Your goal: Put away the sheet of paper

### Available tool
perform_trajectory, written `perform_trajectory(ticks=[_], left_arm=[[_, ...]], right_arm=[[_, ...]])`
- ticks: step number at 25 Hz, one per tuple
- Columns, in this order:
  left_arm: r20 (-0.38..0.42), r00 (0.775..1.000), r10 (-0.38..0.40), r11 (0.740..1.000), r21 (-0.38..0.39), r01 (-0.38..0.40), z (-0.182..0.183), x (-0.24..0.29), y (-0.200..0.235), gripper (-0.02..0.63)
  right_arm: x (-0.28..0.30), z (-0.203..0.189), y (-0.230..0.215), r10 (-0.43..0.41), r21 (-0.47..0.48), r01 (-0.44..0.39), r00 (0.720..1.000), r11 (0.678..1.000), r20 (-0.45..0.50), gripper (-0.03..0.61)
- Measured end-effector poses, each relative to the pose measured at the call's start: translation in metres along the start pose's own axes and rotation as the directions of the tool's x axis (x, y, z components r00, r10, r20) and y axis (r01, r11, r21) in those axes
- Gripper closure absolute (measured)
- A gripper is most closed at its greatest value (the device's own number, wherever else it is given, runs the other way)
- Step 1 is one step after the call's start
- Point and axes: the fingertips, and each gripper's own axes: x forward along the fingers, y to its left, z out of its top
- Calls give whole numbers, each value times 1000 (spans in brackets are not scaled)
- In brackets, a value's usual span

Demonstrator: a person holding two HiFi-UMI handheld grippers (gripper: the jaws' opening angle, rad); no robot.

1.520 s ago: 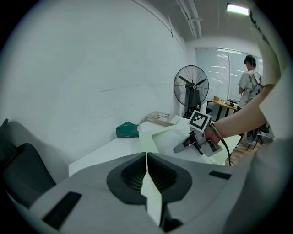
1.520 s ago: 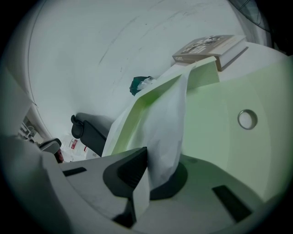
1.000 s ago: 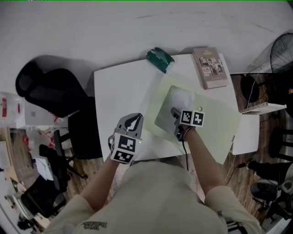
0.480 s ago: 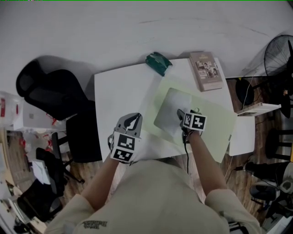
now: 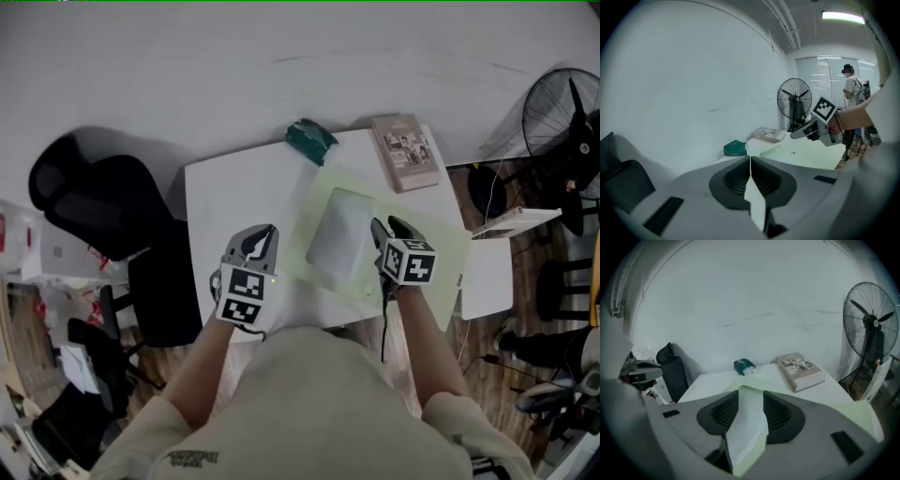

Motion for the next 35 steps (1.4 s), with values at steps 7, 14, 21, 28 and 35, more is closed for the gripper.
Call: perform_trajectory(ticks=[7,14,21,28,35], left_arm=[[76,997,-5,1000,28,3,42,-9,2,592],[234,972,14,999,47,-26,103,-37,8,592],[354,934,41,995,67,-69,152,-79,10,592],[464,885,31,995,72,-73,193,-122,2,592],[487,873,26,990,109,-90,204,-148,-10,592]], right_arm=[[-61,63,33,52,-137,-27,982,990,180,471],[-127,117,61,112,-218,-38,934,975,338,518],[-200,166,86,186,-276,-47,845,960,502,555],[-255,191,101,217,-307,-32,776,951,592,555],[-277,185,121,260,-389,-10,762,921,594,557]])
